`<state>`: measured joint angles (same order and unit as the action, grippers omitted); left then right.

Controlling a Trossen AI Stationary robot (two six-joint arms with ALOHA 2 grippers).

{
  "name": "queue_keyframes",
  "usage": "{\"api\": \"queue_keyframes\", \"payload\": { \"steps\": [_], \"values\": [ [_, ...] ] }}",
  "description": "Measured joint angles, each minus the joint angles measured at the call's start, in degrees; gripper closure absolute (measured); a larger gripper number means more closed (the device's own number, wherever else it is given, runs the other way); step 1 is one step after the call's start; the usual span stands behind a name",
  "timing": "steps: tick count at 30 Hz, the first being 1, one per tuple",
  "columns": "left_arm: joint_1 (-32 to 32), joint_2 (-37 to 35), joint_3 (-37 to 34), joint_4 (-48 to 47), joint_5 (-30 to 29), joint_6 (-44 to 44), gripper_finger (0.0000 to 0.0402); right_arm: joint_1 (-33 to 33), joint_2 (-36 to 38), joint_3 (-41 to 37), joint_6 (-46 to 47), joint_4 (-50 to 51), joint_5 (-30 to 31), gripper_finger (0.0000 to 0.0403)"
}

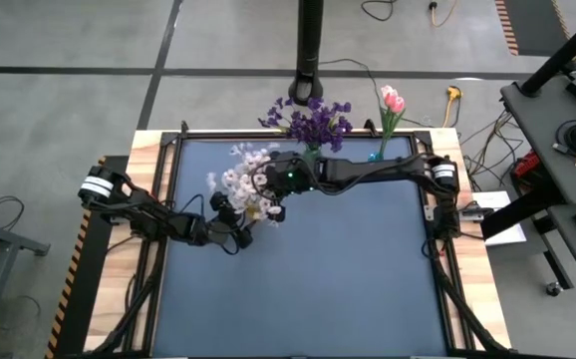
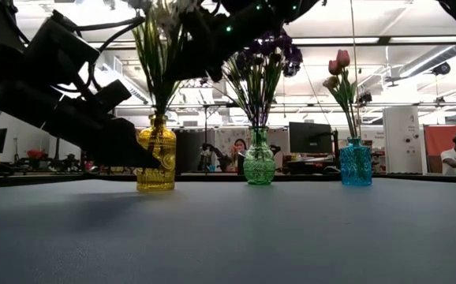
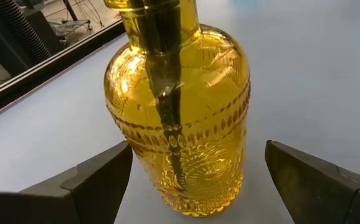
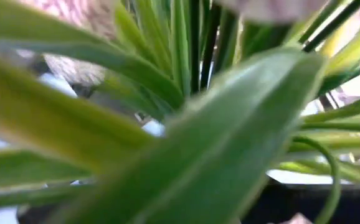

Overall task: Sort flowers into vase by color
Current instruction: Put the white flowers into the yellow vase

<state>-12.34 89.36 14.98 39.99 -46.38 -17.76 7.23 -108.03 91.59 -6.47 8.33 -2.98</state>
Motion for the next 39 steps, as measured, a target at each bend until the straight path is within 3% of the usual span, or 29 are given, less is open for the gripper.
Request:
{"api": "queue_keyframes", "payload": {
  "steps": [11, 22, 39],
  "values": [
    [0.29, 0.02, 0.00, -0.06, 0.47, -0.01, 0.0055, -0.33, -4.14, 0.19, -0.13, -1.28, 0.15, 0.0383],
    [0.40, -0.04, 0.00, -0.05, 0.45, -0.04, 0.0055, -0.60, -3.32, 0.02, -0.19, -0.75, 0.13, 0.0379],
    [0.31, -2.20, 0.00, -2.62, -0.63, -1.44, 0.0055, -1.36, -1.84, -0.02, 0.44, 2.77, 2.67, 0.0224]
  ]
}}
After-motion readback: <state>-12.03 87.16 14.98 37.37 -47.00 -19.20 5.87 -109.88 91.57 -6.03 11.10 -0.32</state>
